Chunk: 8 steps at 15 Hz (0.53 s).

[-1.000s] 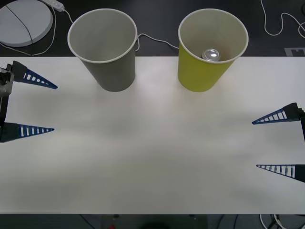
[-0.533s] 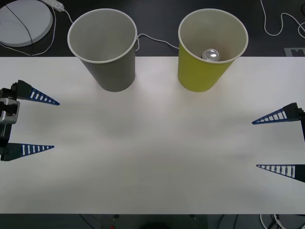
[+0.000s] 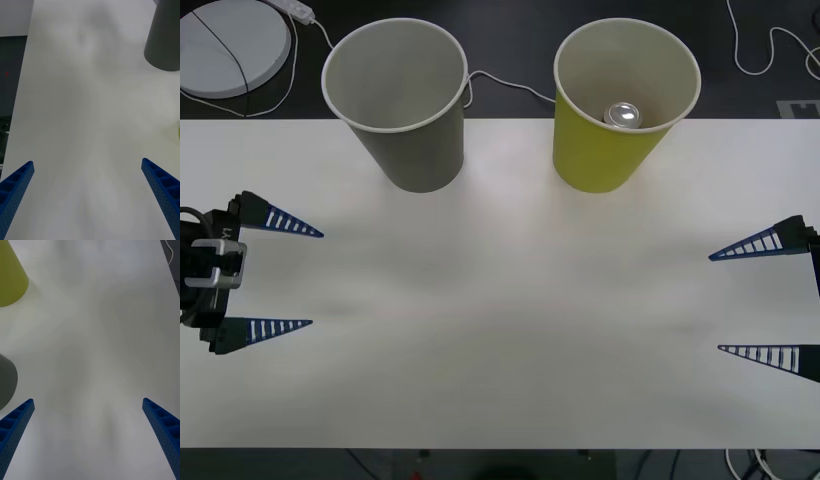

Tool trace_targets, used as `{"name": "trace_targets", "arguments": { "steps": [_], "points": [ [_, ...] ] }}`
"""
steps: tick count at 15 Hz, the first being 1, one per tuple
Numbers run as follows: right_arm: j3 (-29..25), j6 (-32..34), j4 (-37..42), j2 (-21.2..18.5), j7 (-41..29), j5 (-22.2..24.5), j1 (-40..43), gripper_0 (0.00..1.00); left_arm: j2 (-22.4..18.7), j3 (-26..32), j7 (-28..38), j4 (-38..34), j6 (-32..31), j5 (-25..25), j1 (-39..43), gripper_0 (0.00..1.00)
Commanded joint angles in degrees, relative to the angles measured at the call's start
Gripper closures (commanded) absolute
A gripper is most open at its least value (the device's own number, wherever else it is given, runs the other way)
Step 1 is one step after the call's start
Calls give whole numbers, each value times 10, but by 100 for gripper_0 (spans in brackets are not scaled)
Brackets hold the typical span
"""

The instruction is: Put the can into the green bin and the plastic bottle into the gray bin

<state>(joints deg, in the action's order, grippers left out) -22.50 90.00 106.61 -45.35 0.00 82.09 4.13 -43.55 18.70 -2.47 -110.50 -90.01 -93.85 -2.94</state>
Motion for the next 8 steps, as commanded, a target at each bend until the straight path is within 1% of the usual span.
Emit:
{"name": "trace_targets", "arguments": {
  "steps": [1, 8],
  "points": [
    [0, 0, 0, 0, 0, 0, 0, 0, 10, -5, -7, 0, 0, -16, 0, 0],
    [0, 0, 0, 0, 0, 0, 0, 0, 12, -9, -10, 0, 0, -22, 0, 0]
  ]
}}
